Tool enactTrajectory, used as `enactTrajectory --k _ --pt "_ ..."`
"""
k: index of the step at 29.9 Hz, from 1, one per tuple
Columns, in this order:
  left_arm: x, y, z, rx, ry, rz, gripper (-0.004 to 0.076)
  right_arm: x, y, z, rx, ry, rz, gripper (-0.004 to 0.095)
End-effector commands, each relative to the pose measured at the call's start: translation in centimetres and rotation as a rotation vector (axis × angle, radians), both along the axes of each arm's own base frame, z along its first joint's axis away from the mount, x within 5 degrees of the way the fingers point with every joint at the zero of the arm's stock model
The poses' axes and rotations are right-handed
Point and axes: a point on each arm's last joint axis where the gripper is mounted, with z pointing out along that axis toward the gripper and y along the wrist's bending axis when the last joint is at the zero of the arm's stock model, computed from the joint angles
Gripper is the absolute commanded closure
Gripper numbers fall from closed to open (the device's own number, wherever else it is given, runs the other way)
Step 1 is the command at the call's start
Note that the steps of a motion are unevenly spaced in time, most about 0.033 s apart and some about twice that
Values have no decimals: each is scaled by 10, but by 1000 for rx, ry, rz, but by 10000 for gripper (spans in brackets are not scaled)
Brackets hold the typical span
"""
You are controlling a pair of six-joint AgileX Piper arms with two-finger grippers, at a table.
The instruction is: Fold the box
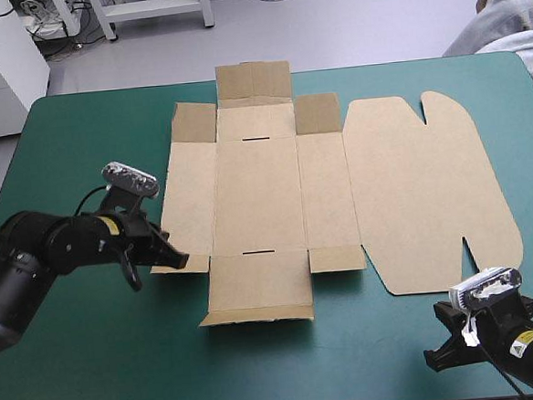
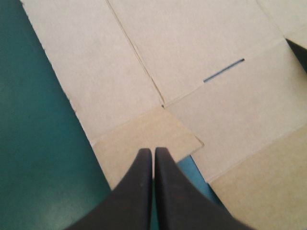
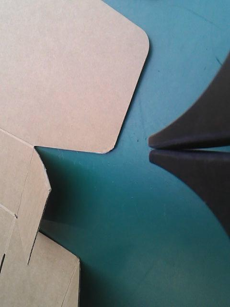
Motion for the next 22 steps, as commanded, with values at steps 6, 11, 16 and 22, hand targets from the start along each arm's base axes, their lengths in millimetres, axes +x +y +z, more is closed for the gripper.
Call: enactTrajectory --k 6,11,16,22 --pt "48 19 24 -224 7 -46 707 4 1 12 29 -69 -10 927" --pt "59 71 16 -358 84 -5 707 4 1 12 29 -69 -10 927" --pt "63 122 8 -392 95 147 710 4 1 12 29 -69 -10 927" --pt "68 151 2 -427 71 260 642 4 1 12 30 -71 -11 927"
